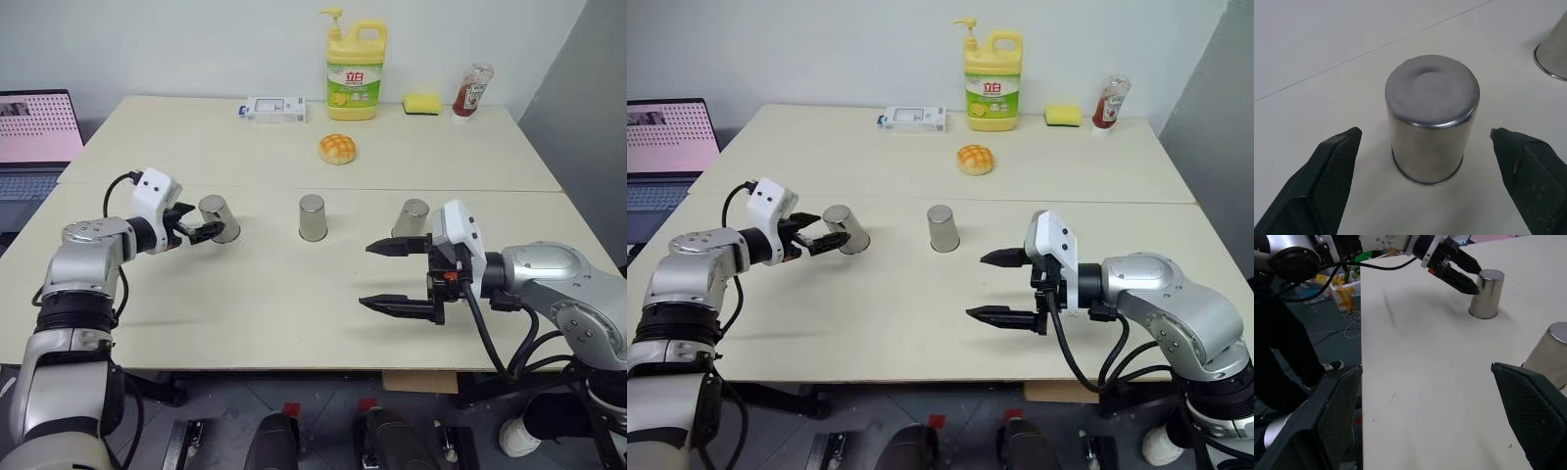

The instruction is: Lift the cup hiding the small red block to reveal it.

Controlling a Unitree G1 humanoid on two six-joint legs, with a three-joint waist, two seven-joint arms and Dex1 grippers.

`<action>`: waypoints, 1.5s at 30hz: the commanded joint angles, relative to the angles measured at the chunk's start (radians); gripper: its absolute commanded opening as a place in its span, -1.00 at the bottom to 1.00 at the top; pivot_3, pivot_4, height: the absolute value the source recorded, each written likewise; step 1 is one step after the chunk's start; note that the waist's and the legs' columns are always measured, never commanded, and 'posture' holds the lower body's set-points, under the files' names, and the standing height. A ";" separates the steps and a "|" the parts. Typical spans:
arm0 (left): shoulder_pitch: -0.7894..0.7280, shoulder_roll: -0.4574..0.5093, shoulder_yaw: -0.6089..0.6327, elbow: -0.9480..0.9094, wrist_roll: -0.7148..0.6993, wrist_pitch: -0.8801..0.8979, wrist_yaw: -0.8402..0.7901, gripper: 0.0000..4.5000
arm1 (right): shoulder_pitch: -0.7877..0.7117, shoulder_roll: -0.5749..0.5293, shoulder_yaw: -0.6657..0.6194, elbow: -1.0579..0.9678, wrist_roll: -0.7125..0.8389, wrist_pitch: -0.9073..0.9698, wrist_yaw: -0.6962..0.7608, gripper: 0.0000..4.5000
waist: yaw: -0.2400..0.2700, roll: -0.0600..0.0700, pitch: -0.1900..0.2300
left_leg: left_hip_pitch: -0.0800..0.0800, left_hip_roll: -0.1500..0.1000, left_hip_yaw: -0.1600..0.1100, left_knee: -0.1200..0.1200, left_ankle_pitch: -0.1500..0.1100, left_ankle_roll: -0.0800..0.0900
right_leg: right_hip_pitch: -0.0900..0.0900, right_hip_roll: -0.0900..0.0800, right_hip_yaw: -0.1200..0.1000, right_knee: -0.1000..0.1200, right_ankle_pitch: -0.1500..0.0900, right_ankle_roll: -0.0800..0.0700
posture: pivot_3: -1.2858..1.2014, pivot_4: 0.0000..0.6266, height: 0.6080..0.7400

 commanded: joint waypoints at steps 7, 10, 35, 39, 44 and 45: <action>-0.179 -0.074 -0.028 0.277 0.101 -0.163 0.021 1.00 | -0.025 0.008 -0.005 -0.043 -0.005 -0.013 -0.015 0.99 | -0.001 0.000 0.000 | 0.000 -0.001 0.000 0.000 0.000 0.000 | 0.000 0.000 0.000 0.000 0.000 0.000 | 0.03 -0.52 1.00; -0.200 -0.086 -0.025 0.334 0.114 -0.194 0.022 0.77 | -0.026 0.008 -0.006 -0.044 -0.005 -0.011 -0.020 1.00 | -0.003 0.000 0.000 | 0.000 -0.001 0.001 0.000 0.000 0.000 | 0.000 0.000 0.000 0.000 0.000 0.000 | 0.03 -0.52 1.00; -0.197 -0.002 0.123 0.450 0.100 -0.249 0.265 0.22 | -0.045 0.003 0.005 -0.011 -0.019 -0.027 0.006 1.00 | -0.001 -0.003 0.001 | -0.002 0.001 0.000 0.004 0.000 0.000 | -0.001 0.000 -0.001 0.001 0.001 0.001 | 0.03 -0.52 1.00; -0.199 -0.018 0.138 0.491 0.090 -0.246 0.283 0.22 | -0.037 0.002 0.001 -0.015 -0.020 -0.028 0.005 1.00 | -0.001 -0.003 0.002 | -0.003 0.001 0.000 0.004 0.000 0.000 | -0.001 0.000 -0.002 0.001 0.001 0.001 | 0.03 -0.52 1.00; -0.203 -0.019 0.162 0.510 0.078 -0.227 0.282 0.71 | -0.023 0.004 -0.004 -0.027 -0.017 -0.026 -0.006 1.00 | -0.001 -0.003 0.001 | -0.003 0.001 0.000 0.004 0.000 0.000 | -0.001 0.000 -0.002 0.001 0.001 0.001 | 0.03 -0.52 1.00; -0.204 -0.015 0.165 0.508 0.075 -0.221 0.276 0.82 | -0.021 0.004 -0.005 -0.029 -0.016 -0.025 -0.008 1.00 | -0.001 -0.003 0.002 | -0.003 0.001 0.000 0.004 0.000 0.000 | -0.001 0.000 -0.002 0.001 0.001 0.001 | 0.03 -0.52 1.00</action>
